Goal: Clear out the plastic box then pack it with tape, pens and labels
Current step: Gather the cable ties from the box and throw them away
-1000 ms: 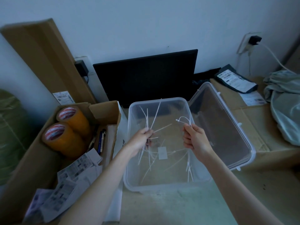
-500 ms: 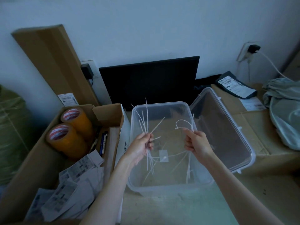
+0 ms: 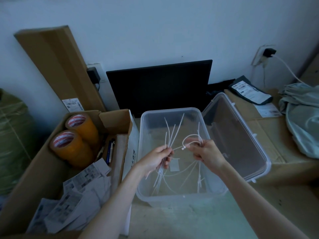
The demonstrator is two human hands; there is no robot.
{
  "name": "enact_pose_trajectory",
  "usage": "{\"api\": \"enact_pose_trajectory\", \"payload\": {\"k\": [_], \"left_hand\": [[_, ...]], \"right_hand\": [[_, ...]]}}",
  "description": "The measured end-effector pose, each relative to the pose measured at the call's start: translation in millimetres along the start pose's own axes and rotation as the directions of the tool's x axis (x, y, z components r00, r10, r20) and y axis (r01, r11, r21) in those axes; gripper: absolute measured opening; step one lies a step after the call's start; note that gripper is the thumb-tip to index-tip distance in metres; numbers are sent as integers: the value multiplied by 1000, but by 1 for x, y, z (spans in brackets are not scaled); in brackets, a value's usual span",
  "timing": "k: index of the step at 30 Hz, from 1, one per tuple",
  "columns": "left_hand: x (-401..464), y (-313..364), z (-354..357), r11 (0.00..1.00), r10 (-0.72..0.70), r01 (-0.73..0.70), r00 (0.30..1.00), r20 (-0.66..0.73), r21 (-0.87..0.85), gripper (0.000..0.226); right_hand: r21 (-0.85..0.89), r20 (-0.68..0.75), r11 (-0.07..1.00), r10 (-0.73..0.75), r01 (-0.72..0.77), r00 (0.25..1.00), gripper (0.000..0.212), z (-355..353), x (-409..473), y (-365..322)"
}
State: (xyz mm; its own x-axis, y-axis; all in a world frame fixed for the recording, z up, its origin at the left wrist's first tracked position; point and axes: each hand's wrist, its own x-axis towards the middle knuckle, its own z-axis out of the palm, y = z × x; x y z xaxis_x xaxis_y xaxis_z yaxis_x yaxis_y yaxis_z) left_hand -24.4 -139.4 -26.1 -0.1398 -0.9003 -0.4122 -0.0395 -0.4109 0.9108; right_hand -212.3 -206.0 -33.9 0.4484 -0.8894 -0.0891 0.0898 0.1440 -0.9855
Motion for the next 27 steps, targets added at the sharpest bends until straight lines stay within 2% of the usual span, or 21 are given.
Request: {"api": "enact_pose_trajectory", "payload": {"k": [3, 4, 8, 13, 15, 17, 20, 23, 25, 26, 27], "left_hand": [[-1, 1, 1, 998, -14, 12, 999, 29, 55, 17], [-2, 1, 1, 998, -22, 19, 999, 35, 67, 17], [-1, -1, -2, 991, -59, 50, 996, 65, 128, 15], [-2, 0, -1, 978, -90, 68, 990, 105, 199, 19], [-2, -2, -2, 972, -75, 49, 991, 107, 230, 21], [-3, -2, -3, 967, -37, 20, 997, 64, 252, 25], [-4, 1, -2, 971, 57, -43, 997, -53, 237, 27], [-5, 3, 1, 971, 87, -73, 995, -51, 229, 28], [-6, 3, 2, 968, 81, -72, 996, -28, 239, 28], [-6, 2, 2, 970, 82, -73, 996, -28, 232, 28], [-5, 2, 2, 975, 90, -80, 995, -41, 206, 28]], "right_hand": [[-33, -41, 999, -6, 5, 999, 40, -2, 1, 1], [-20, -57, 1000, -8, 7, 998, 42, -2, 1, 1], [114, -184, 991, -42, 64, 982, 28, -9, 6, 6], [426, -257, 901, 39, 77, 966, 31, -11, 11, 1], [484, -263, 871, 54, 83, 963, 32, -11, 10, -1], [421, -271, 903, 36, 85, 962, 32, -10, 9, 0], [197, -253, 980, 29, 22, 967, 23, -7, 7, 2], [59, -135, 994, 98, -91, 986, 17, -3, 6, 3], [36, -80, 993, 112, -110, 990, 13, -2, 5, 1], [71, -63, 993, 101, -96, 993, 5, -2, 4, 0], [127, -56, 989, 86, -78, 995, 7, -2, 3, -1]]}}
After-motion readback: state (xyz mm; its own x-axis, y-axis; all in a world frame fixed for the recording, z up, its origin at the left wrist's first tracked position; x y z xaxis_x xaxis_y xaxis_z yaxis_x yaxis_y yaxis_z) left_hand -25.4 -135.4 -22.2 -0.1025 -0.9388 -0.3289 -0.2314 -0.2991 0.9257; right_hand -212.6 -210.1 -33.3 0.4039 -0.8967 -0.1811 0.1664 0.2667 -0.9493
